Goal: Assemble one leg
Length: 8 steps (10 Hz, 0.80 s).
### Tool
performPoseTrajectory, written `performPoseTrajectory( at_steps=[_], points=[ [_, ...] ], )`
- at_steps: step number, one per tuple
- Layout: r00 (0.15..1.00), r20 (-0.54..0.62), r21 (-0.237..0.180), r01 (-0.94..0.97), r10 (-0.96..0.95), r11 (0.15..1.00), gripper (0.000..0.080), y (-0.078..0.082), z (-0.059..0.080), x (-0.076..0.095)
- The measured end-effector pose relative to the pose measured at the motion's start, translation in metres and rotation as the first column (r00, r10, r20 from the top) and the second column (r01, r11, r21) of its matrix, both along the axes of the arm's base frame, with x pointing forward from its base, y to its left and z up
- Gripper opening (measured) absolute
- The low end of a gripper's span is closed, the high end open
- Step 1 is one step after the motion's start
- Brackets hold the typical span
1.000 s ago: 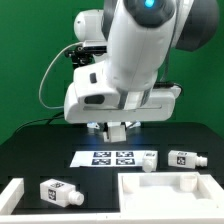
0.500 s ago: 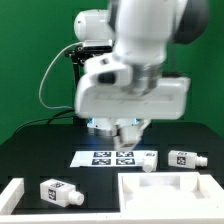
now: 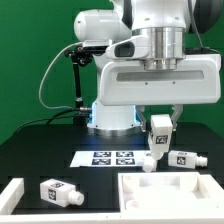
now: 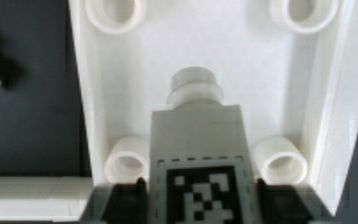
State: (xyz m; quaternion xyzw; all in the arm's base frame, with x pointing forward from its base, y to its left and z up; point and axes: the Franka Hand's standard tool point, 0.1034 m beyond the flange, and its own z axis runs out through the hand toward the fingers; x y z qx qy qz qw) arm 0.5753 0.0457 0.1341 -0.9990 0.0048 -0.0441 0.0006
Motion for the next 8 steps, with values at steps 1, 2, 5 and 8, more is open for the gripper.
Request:
performPoseTrajectory(
  at_steps=[1, 2, 5, 8],
  points=[
    [0.999, 0.039, -0.003, 0.001, -0.001, 1.000, 0.0285, -0.001, -0.001, 0.000],
    [0.994, 0.109, -0.008, 0.001, 0.000, 1.000, 0.0285, -0.002, -0.001, 0.005],
    [0.930, 0.367, -0.016, -0.010, 0.015, 1.000, 0.0285, 0.014, -0.012, 0.013],
    [0.858, 0.512, -0.049, -0.005, 0.030, 0.999, 0.0285, 0.033, -0.045, 0.023]
  ],
)
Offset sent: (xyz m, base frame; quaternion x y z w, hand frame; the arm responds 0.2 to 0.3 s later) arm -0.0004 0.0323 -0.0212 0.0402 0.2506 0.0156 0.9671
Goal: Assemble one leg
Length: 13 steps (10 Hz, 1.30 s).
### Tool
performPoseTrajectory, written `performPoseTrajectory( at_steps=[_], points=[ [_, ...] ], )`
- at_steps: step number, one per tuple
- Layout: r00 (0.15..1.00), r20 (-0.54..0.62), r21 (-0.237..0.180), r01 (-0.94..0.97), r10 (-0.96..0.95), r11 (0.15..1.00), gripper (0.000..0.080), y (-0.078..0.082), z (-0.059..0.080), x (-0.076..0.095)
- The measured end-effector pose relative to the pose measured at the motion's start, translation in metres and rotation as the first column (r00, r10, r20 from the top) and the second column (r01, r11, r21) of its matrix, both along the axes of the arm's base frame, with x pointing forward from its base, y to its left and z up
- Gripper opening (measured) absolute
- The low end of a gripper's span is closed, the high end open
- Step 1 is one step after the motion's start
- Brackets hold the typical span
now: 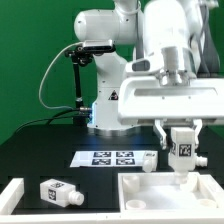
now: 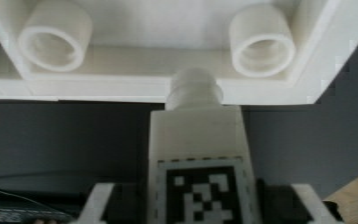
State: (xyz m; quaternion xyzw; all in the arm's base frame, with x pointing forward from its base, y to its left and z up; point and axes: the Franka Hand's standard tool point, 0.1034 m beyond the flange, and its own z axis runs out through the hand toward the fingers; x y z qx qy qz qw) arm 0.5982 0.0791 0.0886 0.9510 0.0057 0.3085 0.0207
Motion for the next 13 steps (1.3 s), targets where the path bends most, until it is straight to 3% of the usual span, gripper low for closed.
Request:
performPoseTrajectory(
  at_steps=[2, 4, 5, 7, 8, 10, 13],
  points=[
    [1.000, -0.016, -0.010, -0.012, 0.012, 1.000, 0.0285, 0.000, 0.007, 0.005],
    [1.000, -0.023, -0.010, -0.015, 0.015, 1.000, 0.0285, 0.002, 0.004, 0.003],
    [1.000, -0.022, -0.003, -0.019, 0.019, 1.000, 0.0285, 0.009, 0.006, 0.006],
    [1.000, 0.013, 0.010, -0.021, 0.021, 1.000, 0.0285, 0.018, 0.022, 0.026],
    [1.000, 0.022, 0.012, -0.023, 0.023, 1.000, 0.0285, 0.020, 0.024, 0.031],
    [0.999, 0.017, 0.004, -0.031, 0.031, 0.999, 0.0285, 0.026, 0.010, 0.030],
    [0.999, 0.005, 0.006, -0.045, 0.045, 0.999, 0.0285, 0.035, 0.002, 0.026]
  ],
)
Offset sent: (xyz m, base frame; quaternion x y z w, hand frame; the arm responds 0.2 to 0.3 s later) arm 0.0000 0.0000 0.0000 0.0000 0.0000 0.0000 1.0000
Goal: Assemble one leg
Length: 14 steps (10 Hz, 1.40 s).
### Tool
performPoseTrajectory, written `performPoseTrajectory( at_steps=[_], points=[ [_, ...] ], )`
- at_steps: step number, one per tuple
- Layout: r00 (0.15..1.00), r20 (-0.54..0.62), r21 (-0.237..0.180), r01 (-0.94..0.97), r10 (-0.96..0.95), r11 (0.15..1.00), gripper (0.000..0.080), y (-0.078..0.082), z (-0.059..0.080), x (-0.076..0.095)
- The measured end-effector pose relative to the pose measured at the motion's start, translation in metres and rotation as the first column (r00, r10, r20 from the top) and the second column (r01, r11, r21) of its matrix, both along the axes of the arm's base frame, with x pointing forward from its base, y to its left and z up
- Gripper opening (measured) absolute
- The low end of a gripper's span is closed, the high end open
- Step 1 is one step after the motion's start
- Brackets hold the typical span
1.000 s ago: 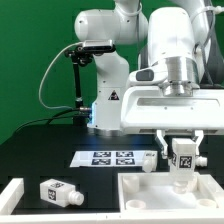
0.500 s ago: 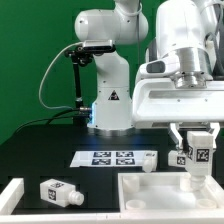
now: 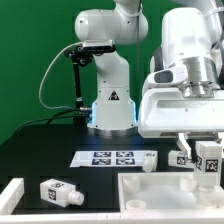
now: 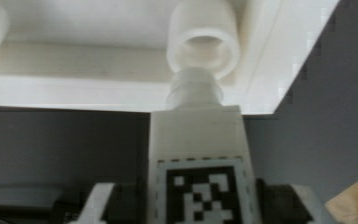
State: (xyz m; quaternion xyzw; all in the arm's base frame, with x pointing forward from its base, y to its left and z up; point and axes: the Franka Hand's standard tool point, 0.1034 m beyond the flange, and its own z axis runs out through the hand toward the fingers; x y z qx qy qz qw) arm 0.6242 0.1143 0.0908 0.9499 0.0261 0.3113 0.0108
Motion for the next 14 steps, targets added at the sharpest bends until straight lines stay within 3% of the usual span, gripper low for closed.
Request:
performPoseTrajectory(
  at_steps=[5, 11, 12, 13, 14],
  points=[
    [1.000, -0.014, -0.014, -0.007, 0.006, 1.000, 0.0285, -0.001, -0.018, -0.005],
    [1.000, -0.018, -0.015, -0.007, 0.007, 1.000, 0.0291, -0.001, -0.020, -0.005],
    [1.000, -0.018, -0.016, -0.007, 0.007, 1.000, 0.0494, -0.001, -0.020, -0.005],
    [1.000, -0.018, -0.016, -0.008, 0.007, 1.000, 0.0494, -0.001, -0.020, -0.005],
    [1.000, -0.019, -0.016, -0.008, 0.008, 1.000, 0.0617, -0.001, -0.020, -0.005]
  ],
)
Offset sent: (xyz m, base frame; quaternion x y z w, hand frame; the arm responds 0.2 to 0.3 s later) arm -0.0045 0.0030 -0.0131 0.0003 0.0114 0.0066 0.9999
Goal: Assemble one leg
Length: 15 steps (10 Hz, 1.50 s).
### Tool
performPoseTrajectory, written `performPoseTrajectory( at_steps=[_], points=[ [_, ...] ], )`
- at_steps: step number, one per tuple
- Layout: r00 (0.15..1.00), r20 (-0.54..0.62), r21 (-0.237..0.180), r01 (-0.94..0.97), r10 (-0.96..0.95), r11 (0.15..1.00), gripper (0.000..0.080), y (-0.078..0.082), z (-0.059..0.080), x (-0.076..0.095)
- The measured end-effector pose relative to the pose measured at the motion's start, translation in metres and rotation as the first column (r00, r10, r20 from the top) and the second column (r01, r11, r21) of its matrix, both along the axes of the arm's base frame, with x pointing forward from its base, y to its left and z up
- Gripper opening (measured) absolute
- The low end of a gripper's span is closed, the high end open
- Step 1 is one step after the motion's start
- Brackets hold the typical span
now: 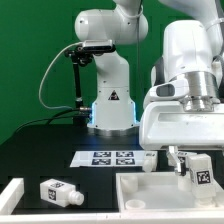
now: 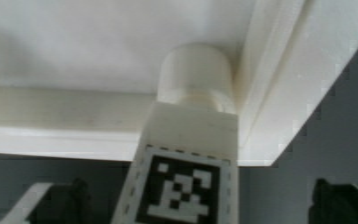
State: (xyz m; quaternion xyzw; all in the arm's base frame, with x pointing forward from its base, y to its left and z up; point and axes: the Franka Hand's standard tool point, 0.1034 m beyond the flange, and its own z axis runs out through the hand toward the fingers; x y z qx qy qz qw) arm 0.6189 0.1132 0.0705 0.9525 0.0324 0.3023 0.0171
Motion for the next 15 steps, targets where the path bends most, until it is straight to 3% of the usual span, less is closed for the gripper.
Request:
performPoseTrajectory(
  at_steps=[5, 7, 8, 10, 12, 15],
  points=[
    [0.999, -0.052, 0.005, -0.002, 0.002, 1.000, 0.0649, 0.002, -0.001, -0.001],
    [0.986, -0.168, 0.041, 0.019, -0.012, 0.999, 0.0649, -0.005, 0.026, 0.011],
    [0.968, -0.249, 0.060, 0.033, -0.017, 0.998, 0.0649, -0.005, 0.032, 0.014],
    [0.931, -0.365, 0.070, 0.051, -0.022, 0.996, 0.0649, -0.008, 0.033, 0.022],
    [0.839, -0.543, 0.082, 0.108, -0.047, 0.991, 0.0649, -0.010, 0.030, 0.019],
    [0.810, -0.575, 0.081, 0.196, -0.115, 0.977, 0.0649, -0.002, 0.014, 0.017]
  ],
)
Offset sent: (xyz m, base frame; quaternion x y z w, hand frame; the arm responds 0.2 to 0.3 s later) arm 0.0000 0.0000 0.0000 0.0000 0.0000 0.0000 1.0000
